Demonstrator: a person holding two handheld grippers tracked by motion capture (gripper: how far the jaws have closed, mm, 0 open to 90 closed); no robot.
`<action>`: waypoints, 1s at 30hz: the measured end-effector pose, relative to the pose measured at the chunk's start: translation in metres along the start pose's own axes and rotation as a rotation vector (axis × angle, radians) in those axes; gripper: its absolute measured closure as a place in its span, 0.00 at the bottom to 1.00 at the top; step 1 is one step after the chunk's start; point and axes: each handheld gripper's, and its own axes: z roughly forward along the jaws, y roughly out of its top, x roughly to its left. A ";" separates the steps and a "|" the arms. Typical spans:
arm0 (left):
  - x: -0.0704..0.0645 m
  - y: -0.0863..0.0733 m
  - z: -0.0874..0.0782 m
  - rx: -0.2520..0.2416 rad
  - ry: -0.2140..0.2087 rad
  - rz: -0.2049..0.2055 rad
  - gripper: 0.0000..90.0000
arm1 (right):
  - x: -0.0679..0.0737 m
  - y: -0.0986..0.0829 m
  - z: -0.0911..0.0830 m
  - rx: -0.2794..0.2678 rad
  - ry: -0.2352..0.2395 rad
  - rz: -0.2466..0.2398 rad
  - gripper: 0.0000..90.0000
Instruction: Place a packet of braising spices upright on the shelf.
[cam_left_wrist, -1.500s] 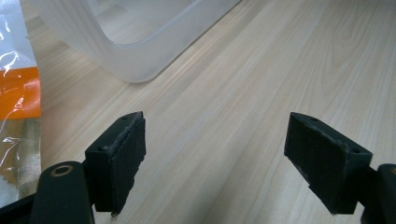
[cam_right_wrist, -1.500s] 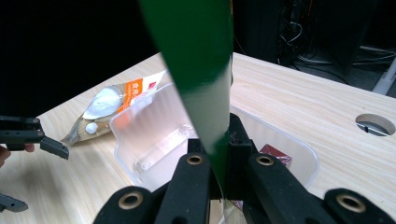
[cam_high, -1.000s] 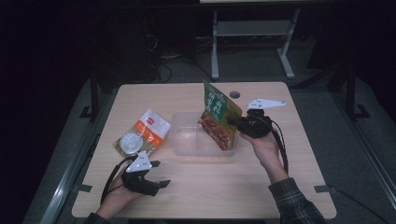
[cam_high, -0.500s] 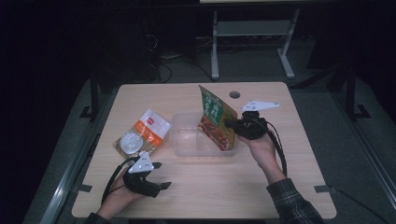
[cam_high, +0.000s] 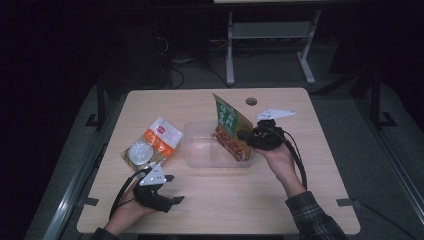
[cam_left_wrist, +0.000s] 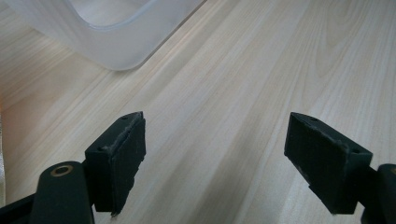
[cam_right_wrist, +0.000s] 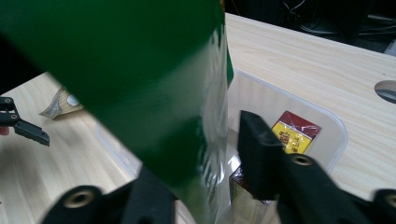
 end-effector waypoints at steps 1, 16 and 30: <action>0.000 0.000 0.000 0.001 0.001 0.001 0.22 | 0.000 0.000 -0.001 0.000 -0.001 -0.002 0.71; 0.001 -0.001 -0.001 0.003 -0.005 -0.004 0.22 | 0.003 -0.006 -0.026 -0.010 0.009 -0.066 0.46; 0.001 -0.001 0.001 0.030 -0.009 -0.004 0.23 | 0.003 -0.052 -0.050 0.052 0.053 -0.149 0.40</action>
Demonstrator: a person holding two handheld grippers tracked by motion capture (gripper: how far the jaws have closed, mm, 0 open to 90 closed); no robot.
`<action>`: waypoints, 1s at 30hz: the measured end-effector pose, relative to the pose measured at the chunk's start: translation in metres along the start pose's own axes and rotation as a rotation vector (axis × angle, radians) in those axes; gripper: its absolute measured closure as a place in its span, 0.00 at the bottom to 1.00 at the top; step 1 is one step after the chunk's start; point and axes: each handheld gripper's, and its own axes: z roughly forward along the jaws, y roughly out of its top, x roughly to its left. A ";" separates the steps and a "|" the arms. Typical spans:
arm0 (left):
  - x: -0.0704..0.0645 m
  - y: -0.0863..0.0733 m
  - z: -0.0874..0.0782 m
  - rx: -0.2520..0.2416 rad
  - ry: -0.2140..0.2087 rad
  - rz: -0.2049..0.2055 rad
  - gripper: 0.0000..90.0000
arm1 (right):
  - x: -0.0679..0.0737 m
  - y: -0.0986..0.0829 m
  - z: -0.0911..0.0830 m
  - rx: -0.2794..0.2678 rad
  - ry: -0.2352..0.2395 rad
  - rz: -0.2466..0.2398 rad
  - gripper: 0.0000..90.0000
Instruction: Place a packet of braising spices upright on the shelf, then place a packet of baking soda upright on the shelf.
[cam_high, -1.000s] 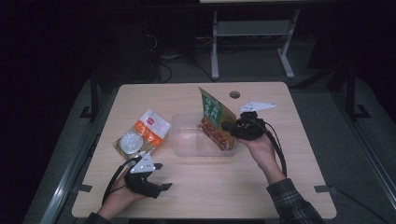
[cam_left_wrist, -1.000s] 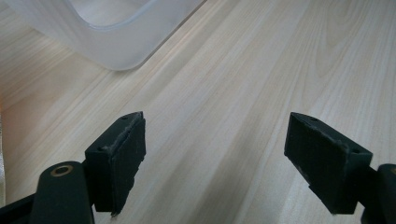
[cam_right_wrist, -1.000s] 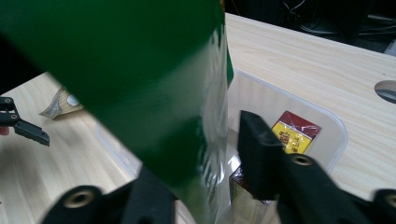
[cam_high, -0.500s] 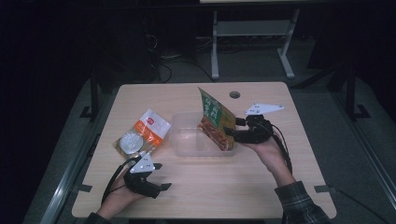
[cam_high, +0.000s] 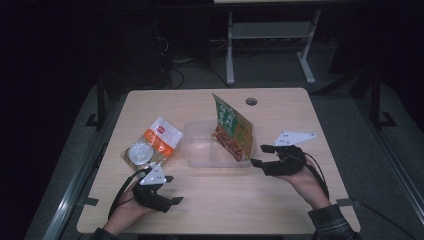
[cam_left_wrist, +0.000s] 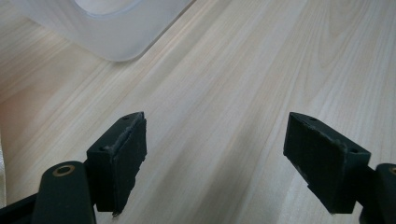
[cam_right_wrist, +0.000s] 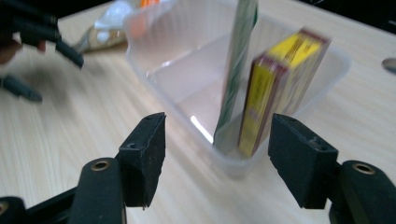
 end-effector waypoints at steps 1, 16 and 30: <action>0.000 0.000 0.000 0.003 0.000 0.000 0.23 | 0.002 -0.004 0.000 0.010 0.004 -0.001 0.40; 0.010 -0.003 -0.012 0.023 0.016 -0.005 0.25 | 0.025 -0.065 0.014 0.152 0.053 -0.027 0.34; 0.045 0.001 -0.044 -0.029 0.094 -0.094 0.22 | 0.028 -0.072 0.015 0.168 0.047 -0.003 0.33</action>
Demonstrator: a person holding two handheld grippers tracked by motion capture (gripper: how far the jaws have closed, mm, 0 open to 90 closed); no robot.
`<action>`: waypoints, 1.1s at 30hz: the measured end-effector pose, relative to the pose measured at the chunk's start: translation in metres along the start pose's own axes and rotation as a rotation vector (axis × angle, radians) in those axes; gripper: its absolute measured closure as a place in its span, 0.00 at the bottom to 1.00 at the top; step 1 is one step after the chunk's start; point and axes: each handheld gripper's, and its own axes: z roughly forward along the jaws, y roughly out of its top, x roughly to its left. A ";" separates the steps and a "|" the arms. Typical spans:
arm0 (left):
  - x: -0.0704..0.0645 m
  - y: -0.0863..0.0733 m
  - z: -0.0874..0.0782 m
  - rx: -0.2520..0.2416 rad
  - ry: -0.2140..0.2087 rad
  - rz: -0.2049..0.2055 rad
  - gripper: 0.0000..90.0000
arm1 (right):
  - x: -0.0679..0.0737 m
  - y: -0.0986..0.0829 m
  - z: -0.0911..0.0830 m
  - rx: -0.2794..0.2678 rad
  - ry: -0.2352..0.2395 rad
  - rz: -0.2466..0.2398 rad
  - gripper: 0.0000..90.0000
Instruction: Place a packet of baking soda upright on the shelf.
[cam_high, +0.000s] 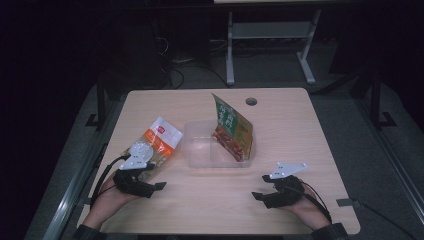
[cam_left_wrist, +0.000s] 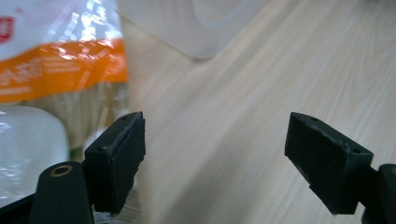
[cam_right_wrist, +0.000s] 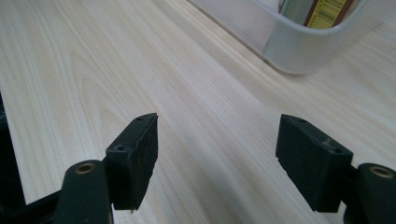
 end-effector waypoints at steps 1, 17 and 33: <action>0.004 0.002 -0.002 -0.004 0.010 -0.002 0.22 | 0.000 0.000 0.000 0.002 -0.003 -0.001 0.33; 0.083 0.019 -0.003 -0.029 0.149 -0.100 0.22 | -0.001 0.002 0.002 -0.006 0.009 0.014 0.33; 0.145 0.011 0.037 0.029 0.142 -0.232 0.27 | -0.002 0.001 0.003 0.001 0.006 0.028 0.33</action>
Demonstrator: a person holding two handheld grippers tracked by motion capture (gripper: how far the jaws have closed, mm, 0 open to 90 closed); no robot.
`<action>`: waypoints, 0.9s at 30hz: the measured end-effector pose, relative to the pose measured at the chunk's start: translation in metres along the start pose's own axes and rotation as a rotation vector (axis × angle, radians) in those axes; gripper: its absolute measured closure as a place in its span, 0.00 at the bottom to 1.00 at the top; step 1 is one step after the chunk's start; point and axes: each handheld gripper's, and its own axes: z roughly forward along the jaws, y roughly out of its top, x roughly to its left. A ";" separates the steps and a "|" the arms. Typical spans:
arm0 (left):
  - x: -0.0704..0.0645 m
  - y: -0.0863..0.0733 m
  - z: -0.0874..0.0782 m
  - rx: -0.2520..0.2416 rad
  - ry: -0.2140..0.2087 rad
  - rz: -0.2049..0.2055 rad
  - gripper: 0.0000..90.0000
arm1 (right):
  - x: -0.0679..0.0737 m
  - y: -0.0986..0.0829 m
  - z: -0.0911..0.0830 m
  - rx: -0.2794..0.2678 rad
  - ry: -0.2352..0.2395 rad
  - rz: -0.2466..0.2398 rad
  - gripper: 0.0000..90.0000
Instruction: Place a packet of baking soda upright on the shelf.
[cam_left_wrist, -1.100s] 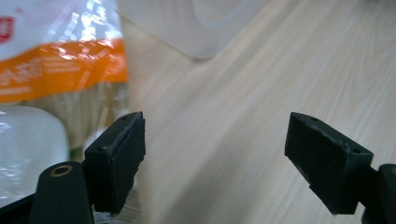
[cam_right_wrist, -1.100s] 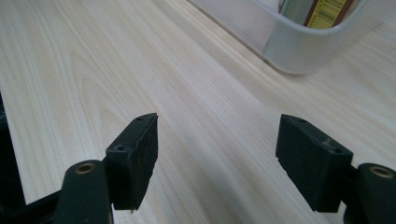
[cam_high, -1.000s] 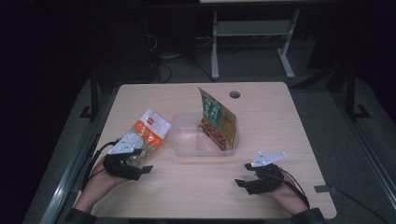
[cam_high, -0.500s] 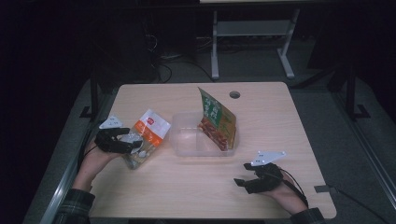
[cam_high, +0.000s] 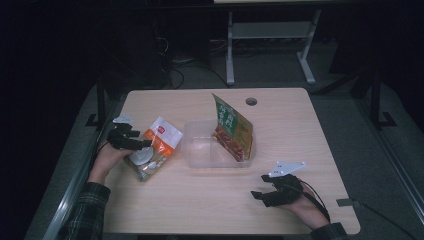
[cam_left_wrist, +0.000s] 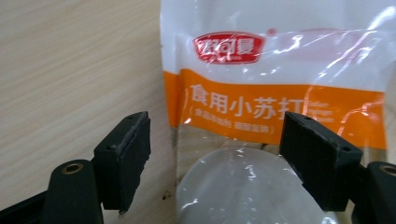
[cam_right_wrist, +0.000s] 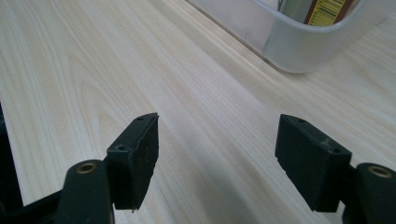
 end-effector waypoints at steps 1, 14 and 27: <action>0.002 -0.001 0.002 0.007 -0.005 -0.004 0.27 | 0.000 0.000 0.000 0.000 0.001 0.002 0.33; 0.010 -0.010 0.020 0.050 -0.124 -0.100 0.32 | -0.001 0.000 -0.001 -0.002 -0.004 0.002 0.33; 0.008 -0.012 0.022 0.075 -0.139 -0.076 0.59 | -0.001 0.000 -0.001 -0.001 -0.006 -0.006 0.33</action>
